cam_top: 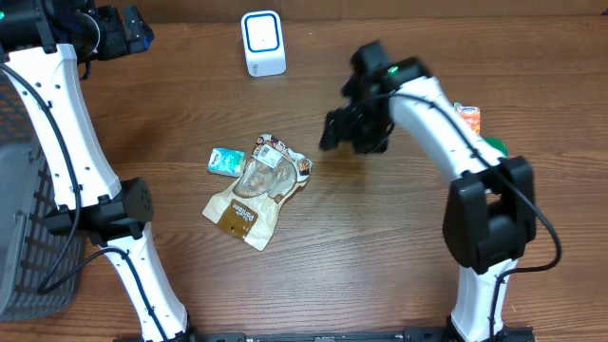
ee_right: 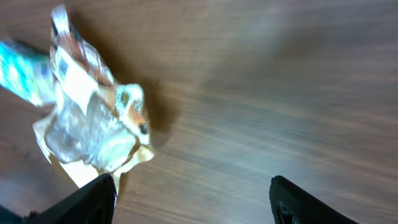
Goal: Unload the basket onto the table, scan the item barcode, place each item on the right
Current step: 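Reach the right gripper to the clear-and-brown nut bag and grasp it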
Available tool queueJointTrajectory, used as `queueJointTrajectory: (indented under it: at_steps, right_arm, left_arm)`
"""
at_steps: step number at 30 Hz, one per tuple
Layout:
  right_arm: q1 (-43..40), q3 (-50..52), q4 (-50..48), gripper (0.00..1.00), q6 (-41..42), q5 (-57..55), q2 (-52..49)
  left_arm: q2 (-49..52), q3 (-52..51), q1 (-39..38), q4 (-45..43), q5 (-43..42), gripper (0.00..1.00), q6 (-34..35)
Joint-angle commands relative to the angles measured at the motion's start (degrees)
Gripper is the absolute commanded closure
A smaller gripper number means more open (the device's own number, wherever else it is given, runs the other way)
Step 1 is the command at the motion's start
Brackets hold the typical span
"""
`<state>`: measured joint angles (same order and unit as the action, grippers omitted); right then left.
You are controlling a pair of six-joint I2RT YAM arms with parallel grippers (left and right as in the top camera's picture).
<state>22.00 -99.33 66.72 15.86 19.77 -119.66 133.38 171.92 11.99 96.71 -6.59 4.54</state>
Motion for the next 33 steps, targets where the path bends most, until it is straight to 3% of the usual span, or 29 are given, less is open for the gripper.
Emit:
queueJointTrajectory:
  at_steps: [1,9,13,22,25,28,29,33]
  right_arm:
    - [4.20,5.11,-2.36,0.25,5.49,3.43,0.55]
    - [13.00,12.66,-11.17,0.30,14.49,4.79,0.55]
    - [16.55,17.25,-21.18,0.36,24.24,4.72,0.55]
    - [17.84,22.16,-36.26,0.36,37.86,0.11,0.52]
    - [17.84,22.12,-37.99,0.40,38.16,-1.01,0.55]
    - [17.55,22.12,-36.63,0.54,37.68,-3.30,0.55]
    - [17.03,22.10,-36.20,0.60,36.22,-3.28,0.57]
    - [11.41,19.96,-30.56,0.61,24.55,-2.36,1.05]
  left_arm:
    - [-1.88,0.96,-0.39,0.09,0.44,0.00,0.76]
    - [-1.88,0.96,-0.39,0.09,0.44,0.00,0.79]
    - [-1.88,0.96,-0.39,0.09,0.44,0.00,0.79]
    - [-1.88,0.96,-0.39,0.09,0.44,0.01,0.79]
    - [-1.88,0.96,-0.39,0.09,0.44,0.01,0.79]
    - [-1.88,0.96,-0.39,0.09,0.44,0.00,0.79]
    - [-1.88,0.96,-0.39,0.09,0.44,0.00,0.79]
    - [-1.88,0.96,-0.39,0.09,0.44,0.00,0.79]
